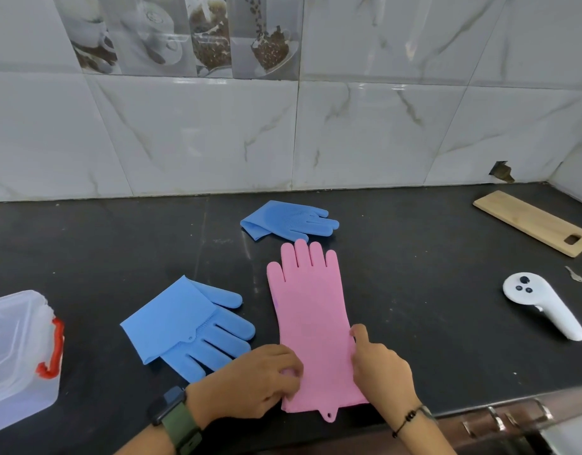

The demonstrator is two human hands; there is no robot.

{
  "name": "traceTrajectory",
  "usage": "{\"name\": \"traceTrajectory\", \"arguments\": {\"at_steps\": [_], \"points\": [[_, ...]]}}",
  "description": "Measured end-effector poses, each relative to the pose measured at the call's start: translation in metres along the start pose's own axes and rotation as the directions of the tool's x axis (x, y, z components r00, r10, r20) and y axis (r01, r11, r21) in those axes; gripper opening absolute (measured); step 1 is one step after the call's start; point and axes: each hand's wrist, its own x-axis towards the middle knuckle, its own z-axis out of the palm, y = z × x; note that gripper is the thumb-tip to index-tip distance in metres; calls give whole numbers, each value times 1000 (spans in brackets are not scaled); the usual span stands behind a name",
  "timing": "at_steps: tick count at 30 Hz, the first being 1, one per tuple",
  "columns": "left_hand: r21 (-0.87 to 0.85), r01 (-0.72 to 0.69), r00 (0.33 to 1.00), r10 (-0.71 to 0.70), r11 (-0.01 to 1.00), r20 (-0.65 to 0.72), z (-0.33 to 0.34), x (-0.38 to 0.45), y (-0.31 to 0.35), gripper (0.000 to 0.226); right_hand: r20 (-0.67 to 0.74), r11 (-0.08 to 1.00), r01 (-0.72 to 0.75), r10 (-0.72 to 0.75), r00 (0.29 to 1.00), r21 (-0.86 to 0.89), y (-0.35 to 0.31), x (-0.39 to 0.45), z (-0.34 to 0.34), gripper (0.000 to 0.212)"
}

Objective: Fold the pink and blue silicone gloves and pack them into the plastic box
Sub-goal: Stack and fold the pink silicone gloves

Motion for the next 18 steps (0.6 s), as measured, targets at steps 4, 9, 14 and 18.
{"name": "traceTrajectory", "arguments": {"at_steps": [4,9,14,18], "points": [[-92,32,999,-30,995,19,-5,2,-1,24,18,995,71,-70,997,-64,-2,5,-19,23],[-220,461,793,-511,859,-332,-28,49,-27,23,-209,976,91,-49,977,197,-21,72,-49,14],[-505,702,392,-865,502,-314,-52,98,-76,11,-134,857,-101,193,972,505,-36,161,-55,28],[-493,769,355,-913,407,-199,-50,111,-93,29,-46,840,-201,258,965,503,-38,182,-44,9]]}}
